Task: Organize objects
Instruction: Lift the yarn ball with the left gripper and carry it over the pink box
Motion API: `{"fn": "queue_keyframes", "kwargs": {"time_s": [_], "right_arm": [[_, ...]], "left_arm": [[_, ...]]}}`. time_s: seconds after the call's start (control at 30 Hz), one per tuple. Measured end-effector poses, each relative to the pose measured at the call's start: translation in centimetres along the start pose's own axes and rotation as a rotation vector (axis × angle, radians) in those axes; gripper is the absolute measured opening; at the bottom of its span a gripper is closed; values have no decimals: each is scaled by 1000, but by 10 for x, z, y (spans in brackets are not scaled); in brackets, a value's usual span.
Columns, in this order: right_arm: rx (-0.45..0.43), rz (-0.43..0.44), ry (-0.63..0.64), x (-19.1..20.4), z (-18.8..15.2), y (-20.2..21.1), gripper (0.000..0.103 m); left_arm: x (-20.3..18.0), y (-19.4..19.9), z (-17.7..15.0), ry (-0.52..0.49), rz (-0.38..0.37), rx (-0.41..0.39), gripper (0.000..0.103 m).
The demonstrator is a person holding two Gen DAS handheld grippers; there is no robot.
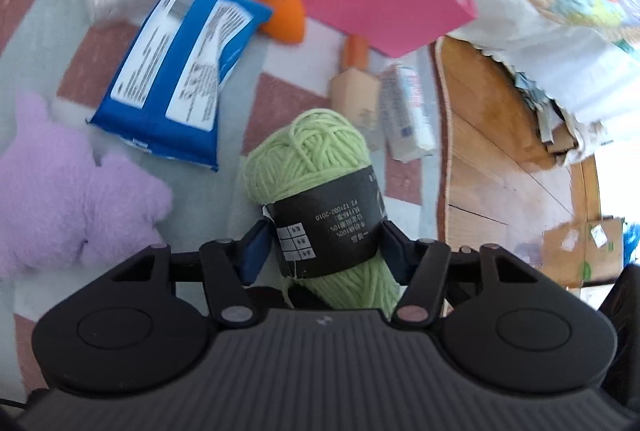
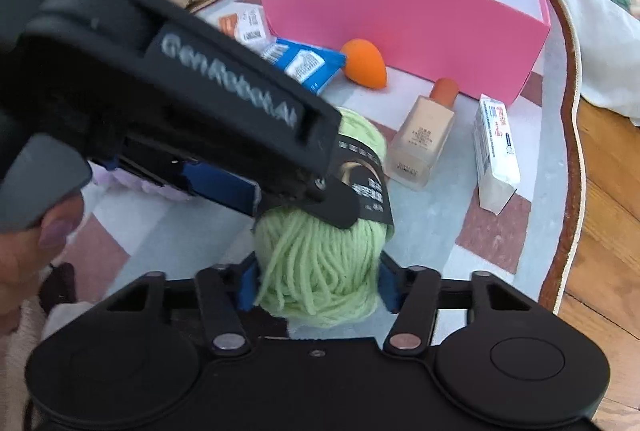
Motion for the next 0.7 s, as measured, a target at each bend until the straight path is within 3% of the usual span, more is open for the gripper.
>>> {"fn": "queue_keyframes", "kwargs": {"time_s": [0.2, 0.37, 0.7], "right_arm": [[-105, -9, 31, 8, 19, 41, 58], [-188, -16, 26, 8, 44, 73, 58], [-368, 47, -125, -41, 128, 99, 59]], "left_arm": [[-15, 45, 12, -63, -60, -77, 58], [-38, 80, 35, -112, -65, -113, 58], [-93, 110, 138, -288, 2, -187, 60]]}}
Point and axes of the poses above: each gripper's, at about its wrist camera, not at the fingertips, and y roughly against the way its jaws point, x to its left, z to its top, the point moved 2 cm from there along -y, roughly the way its jaws point, and after that the axes turned 5 degrees about -y, right-handed, at the moved point
